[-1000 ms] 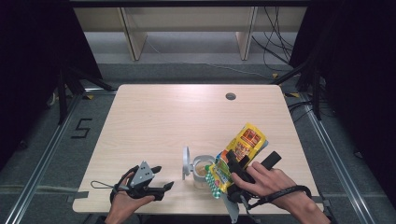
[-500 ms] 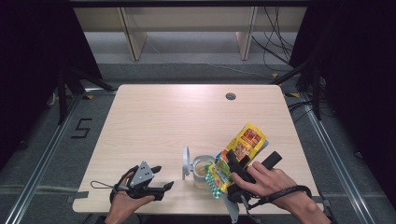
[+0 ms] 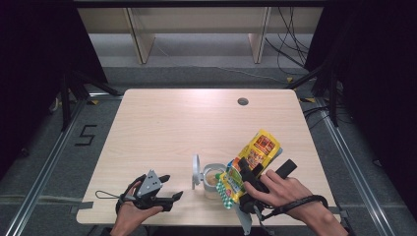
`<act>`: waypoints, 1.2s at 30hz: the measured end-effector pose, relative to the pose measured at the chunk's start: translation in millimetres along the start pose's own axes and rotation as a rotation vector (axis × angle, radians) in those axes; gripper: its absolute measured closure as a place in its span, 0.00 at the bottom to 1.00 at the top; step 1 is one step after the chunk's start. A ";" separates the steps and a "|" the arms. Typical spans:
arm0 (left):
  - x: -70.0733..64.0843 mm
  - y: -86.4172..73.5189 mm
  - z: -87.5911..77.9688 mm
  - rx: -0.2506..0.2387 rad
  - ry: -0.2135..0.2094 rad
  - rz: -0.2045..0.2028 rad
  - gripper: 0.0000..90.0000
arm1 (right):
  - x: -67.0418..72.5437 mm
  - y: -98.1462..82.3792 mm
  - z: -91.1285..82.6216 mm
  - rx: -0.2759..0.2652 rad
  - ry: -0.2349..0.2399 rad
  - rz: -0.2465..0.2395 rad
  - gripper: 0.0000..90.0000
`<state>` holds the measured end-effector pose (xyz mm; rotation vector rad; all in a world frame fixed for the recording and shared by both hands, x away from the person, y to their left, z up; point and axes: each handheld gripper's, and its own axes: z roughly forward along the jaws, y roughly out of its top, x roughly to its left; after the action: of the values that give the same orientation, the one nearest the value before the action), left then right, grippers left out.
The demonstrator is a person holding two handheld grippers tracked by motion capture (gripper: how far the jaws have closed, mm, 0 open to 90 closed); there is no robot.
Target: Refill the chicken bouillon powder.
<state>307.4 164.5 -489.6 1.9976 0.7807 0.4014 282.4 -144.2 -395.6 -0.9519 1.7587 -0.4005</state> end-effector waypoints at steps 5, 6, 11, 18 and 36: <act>0.2 0.4 -1.0 -0.004 0.000 -0.002 0.31 | 0.0 1.2 0.5 -0.007 -0.001 -0.003 0.68; -0.1 0.1 -0.8 -0.003 0.001 -0.006 0.31 | 0.0 1.5 0.6 -0.004 0.000 -0.004 0.68; -0.3 0.4 -0.7 -0.008 0.000 0.002 0.31 | -0.5 1.5 0.7 -0.004 -0.002 -0.005 0.68; -0.2 0.7 -1.6 0.002 0.008 0.004 0.31 | -0.5 1.5 1.8 -0.010 0.002 -0.004 0.68; -1.3 0.5 -1.2 0.000 0.009 -0.003 0.31 | 3.1 0.2 2.5 -0.006 0.008 0.006 0.69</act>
<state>305.9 164.2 -488.5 1.9954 0.7893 0.4086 284.2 -145.9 -398.7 -0.9504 1.7706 -0.3967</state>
